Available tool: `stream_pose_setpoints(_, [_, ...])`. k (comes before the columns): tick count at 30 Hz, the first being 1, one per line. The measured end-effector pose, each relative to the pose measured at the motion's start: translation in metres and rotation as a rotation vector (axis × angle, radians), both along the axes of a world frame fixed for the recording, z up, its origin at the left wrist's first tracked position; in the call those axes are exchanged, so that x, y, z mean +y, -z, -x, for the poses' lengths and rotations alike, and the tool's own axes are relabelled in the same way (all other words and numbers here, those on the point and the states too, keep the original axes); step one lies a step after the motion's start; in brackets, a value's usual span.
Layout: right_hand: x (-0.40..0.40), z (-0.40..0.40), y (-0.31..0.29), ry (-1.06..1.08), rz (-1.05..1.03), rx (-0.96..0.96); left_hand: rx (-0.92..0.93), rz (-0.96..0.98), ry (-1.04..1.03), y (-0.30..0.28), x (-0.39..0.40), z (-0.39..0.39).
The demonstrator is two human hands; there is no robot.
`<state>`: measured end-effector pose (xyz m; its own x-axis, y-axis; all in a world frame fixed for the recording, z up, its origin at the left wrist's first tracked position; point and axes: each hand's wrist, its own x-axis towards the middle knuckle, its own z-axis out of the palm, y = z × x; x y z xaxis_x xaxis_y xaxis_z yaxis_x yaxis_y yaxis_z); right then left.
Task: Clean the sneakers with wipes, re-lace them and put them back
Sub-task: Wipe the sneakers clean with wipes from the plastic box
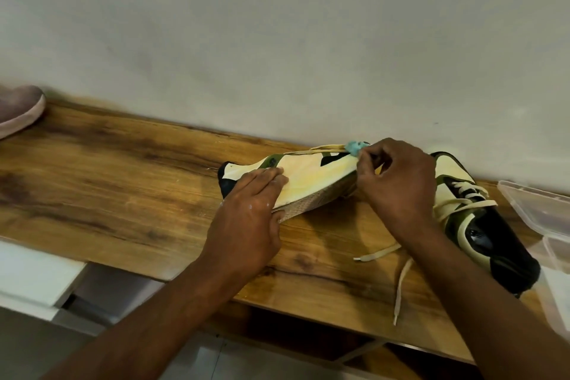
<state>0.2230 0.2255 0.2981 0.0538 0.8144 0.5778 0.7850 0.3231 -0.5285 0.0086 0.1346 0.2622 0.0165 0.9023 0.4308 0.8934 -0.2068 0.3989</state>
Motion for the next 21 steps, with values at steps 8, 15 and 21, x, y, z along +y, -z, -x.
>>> stream_pose_setpoints(8, [-0.057, 0.068, 0.019, -0.276, -0.060, -0.279, 0.006, 0.012, -0.002, 0.000, 0.000, 0.000])
stream_pose_setpoints(15, [-0.005, 0.011, 0.008, -0.006, -0.062, -0.070, -0.010, 0.014, 0.019, -0.002, 0.000, 0.003])
stream_pose_setpoints(21, [-0.021, 0.031, 0.013, -0.080, -0.044, -0.037, -0.006, 0.009, -0.007, -0.001, -0.002, -0.002])
